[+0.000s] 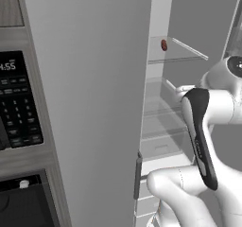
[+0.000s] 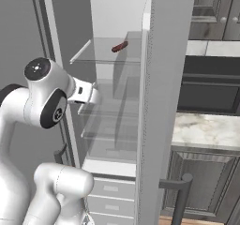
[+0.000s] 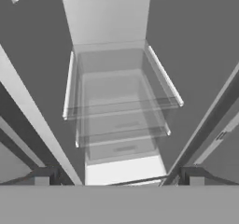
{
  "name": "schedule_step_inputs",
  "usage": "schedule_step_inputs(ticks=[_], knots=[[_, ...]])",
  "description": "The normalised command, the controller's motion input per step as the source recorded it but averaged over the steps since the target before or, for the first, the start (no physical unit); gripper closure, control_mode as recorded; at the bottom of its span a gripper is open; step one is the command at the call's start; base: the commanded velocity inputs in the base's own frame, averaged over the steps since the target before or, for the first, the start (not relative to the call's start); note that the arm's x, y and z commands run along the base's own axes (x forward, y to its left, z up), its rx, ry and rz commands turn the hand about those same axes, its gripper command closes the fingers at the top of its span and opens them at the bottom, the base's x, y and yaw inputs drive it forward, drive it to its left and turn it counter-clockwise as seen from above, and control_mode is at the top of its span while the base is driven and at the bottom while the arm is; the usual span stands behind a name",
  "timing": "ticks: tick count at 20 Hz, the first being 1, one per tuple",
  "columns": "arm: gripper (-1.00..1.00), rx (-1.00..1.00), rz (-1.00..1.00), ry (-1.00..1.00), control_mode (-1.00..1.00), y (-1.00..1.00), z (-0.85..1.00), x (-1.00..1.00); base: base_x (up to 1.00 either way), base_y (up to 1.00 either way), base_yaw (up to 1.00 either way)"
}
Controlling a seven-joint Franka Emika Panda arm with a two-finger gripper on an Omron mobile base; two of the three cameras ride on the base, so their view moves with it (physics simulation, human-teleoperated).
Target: Retrieve the sausage and cheese from the fridge and place them on the cutting board on the counter.
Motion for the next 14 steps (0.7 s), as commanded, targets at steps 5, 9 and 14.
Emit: schedule_step_inputs(ticks=[5, 9, 14], knots=[[-1.00, 0.00, -0.03, -0.14, -1.00, 0.00, 0.58, 0.55, 0.00, 0.00, 0.00], [-1.00, 0.00, 0.00, -0.21, -1.00, -0.07, 0.49, 0.32, 0.00, 0.00, 0.00], [-1.00, 0.00, 0.00, -0.17, -1.00, -0.19, 0.48, 0.04, 0.00, 0.00, 0.00]])
